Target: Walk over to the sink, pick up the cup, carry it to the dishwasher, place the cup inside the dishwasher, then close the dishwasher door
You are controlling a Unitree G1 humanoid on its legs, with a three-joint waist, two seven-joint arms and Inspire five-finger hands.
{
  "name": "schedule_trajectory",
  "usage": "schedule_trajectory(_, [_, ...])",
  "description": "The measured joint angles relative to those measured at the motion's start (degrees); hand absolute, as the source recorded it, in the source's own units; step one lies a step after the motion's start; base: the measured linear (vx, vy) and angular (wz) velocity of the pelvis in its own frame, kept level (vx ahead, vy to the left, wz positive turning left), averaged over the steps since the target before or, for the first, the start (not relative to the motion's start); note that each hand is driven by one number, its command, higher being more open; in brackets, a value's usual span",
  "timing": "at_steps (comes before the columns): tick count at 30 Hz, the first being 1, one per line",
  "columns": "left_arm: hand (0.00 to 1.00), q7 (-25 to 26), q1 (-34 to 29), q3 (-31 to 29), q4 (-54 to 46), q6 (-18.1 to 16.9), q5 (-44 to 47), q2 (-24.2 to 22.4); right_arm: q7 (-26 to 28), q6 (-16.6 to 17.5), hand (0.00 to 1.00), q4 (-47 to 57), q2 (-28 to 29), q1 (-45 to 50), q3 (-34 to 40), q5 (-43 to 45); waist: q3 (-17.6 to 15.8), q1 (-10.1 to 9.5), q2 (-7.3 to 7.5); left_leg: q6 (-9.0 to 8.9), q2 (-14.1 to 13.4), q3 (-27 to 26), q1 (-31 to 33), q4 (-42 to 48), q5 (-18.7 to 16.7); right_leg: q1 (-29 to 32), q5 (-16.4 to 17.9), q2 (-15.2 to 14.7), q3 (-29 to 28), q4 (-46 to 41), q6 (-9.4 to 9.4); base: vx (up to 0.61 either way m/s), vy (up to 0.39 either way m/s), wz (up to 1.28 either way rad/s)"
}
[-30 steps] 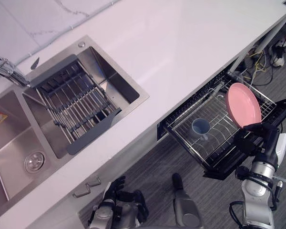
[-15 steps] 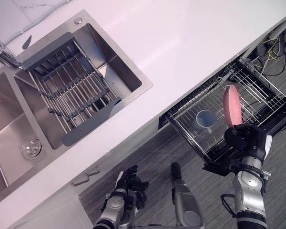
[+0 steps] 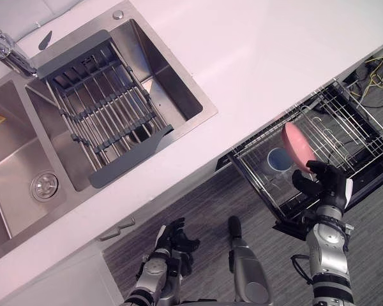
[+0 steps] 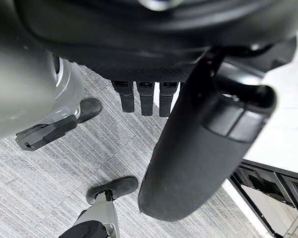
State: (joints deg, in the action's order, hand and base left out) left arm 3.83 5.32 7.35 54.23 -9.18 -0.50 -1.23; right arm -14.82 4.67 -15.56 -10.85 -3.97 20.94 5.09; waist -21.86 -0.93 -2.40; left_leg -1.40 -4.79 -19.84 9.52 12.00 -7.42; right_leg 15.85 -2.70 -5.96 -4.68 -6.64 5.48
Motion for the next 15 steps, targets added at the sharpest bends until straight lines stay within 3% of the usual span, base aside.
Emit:
schedule_trajectory(8, [0.90,0.0,0.1,0.0,-0.1,0.0,0.0,0.0,-1.5,0.0,0.90,3.7,2.1,1.4,0.1,-0.5,-0.2,-0.12,0.30,-0.04,0.0,0.2,0.0,-0.9,0.3,-0.1,-0.1,0.0,0.3,0.3,-0.12,0.00,-0.003,0.01])
schedule_trajectory(15, [0.90,0.0,0.1,-0.3,-0.1,0.1,-0.1,-0.1,-3.7,0.0,0.90,15.5,4.6,5.1,0.3,-4.5,-0.2,-0.08,0.38,-0.05,-0.1,0.4,-0.7,-0.9,0.4,-1.3,-0.1,0.0,0.8,1.3,-0.12,0.02,-0.002,0.03])
